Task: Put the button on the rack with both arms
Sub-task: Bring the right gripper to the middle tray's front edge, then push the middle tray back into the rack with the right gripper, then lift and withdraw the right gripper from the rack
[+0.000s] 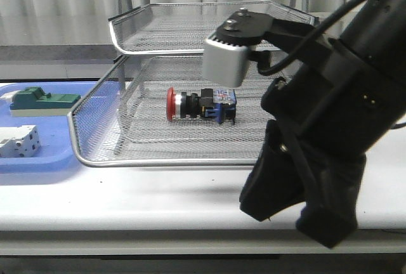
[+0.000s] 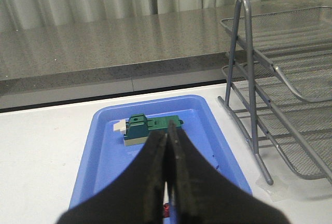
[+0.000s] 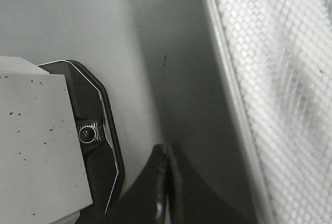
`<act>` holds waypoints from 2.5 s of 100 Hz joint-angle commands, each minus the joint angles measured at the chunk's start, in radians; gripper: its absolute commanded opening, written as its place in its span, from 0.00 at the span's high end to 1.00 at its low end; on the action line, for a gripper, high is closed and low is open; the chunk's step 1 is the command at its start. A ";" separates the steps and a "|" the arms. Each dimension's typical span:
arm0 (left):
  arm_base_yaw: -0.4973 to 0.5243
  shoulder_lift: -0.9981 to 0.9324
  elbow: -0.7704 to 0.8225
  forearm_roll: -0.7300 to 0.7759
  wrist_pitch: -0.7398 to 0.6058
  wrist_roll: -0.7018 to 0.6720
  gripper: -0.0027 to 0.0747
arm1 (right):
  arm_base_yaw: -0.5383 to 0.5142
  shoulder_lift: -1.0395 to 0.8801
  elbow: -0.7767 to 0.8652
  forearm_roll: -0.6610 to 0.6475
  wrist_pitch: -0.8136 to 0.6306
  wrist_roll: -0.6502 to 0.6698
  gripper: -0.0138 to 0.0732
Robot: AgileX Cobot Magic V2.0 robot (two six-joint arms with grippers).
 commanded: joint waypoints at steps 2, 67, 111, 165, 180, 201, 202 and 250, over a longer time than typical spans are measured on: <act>0.004 0.004 -0.030 -0.013 -0.062 -0.012 0.99 | 0.001 -0.006 -0.067 -0.008 -0.036 -0.012 0.92; 0.004 0.004 -0.030 -0.013 -0.062 -0.012 0.99 | -0.126 0.187 -0.332 -0.116 -0.036 -0.012 0.92; 0.004 0.004 -0.030 -0.013 -0.062 -0.012 0.99 | -0.234 0.195 -0.371 -0.114 -0.002 0.004 0.92; 0.004 0.004 -0.030 -0.013 -0.062 -0.012 0.99 | -0.260 -0.006 -0.371 -0.148 0.115 0.367 0.91; 0.004 0.004 -0.030 -0.013 -0.062 -0.012 0.99 | -0.319 -0.109 -0.369 -0.220 0.120 0.531 0.91; 0.004 0.004 -0.030 -0.013 -0.062 -0.012 0.99 | -0.429 -0.269 -0.329 -0.299 0.130 0.655 0.91; 0.004 0.004 -0.030 -0.013 -0.062 -0.012 0.99 | -0.433 -0.276 -0.326 -0.301 0.130 0.661 0.91; 0.004 0.004 -0.030 -0.013 -0.062 -0.012 0.99 | -0.654 -0.760 0.004 -0.304 0.074 0.718 0.91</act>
